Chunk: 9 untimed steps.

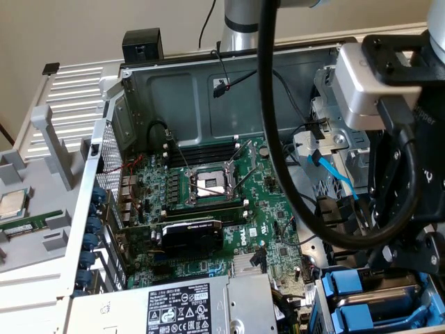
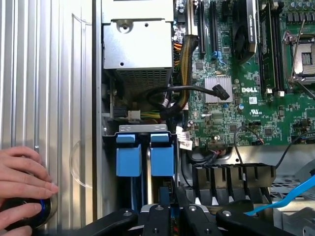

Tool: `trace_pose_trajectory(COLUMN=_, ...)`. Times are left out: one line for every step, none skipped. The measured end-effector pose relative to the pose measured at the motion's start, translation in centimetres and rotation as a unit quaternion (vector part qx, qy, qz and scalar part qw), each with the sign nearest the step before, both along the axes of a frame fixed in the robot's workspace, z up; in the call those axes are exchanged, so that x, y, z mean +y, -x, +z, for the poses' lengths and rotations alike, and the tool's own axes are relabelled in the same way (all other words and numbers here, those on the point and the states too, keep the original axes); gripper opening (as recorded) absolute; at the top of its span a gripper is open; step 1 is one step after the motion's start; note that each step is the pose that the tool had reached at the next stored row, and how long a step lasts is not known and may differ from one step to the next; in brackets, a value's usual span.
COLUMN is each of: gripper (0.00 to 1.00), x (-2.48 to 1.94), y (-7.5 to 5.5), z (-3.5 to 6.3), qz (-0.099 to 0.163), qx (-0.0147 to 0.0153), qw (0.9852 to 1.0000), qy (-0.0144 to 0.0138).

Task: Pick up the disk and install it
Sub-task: 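Insert the second disk wire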

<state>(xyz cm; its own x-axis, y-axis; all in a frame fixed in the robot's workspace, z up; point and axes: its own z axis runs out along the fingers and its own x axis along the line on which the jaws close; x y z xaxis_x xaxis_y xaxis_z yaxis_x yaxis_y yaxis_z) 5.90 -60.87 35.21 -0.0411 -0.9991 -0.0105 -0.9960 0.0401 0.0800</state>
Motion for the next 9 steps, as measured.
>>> trace_pose_trajectory(gripper=0.16, x=-0.03, y=0.0, z=0.0, qz=0.0, qx=0.0, qw=1.0, qy=0.0)
trace_pose_trajectory(gripper=0.16, x=-0.07, y=0.0, z=-0.01, qz=0.0, qx=-0.0001, qw=1.0, qy=-0.0001)
trace_pose_trajectory(gripper=0.16, x=-0.1, y=-0.01, z=-0.01, qz=0.0, qx=-0.0001, qw=1.0, qy=-0.0001)
trace_pose_trajectory(gripper=0.16, x=-0.15, y=0.0, z=0.0, qz=0.0, qx=-0.0001, qw=1.0, qy=0.0)
trace_pose_trajectory(gripper=0.16, x=-0.16, y=0.0, z=-0.01, qz=0.0, qx=-0.0002, qw=1.0, qy=-0.0001)
trace_pose_trajectory(gripper=0.16, x=-0.16, y=-0.01, z=-0.01, qz=0.0, qx=-0.0003, qw=1.0, qy=-0.0001)
trace_pose_trajectory(gripper=0.16, x=-0.16, y=-0.01, z=-0.01, qz=0.0, qx=-0.0004, qw=1.0, qy=0.0)
trace_pose_trajectory(gripper=0.16, x=-0.16, y=-0.01, z=-0.01, qz=0.0, qx=-0.0006, qw=1.0, qy=0.0)
trace_pose_trajectory(gripper=0.16, x=-0.16, y=-0.01, z=-0.02, qz=0.0, qx=-0.0008, qw=1.0, qy=0.0)
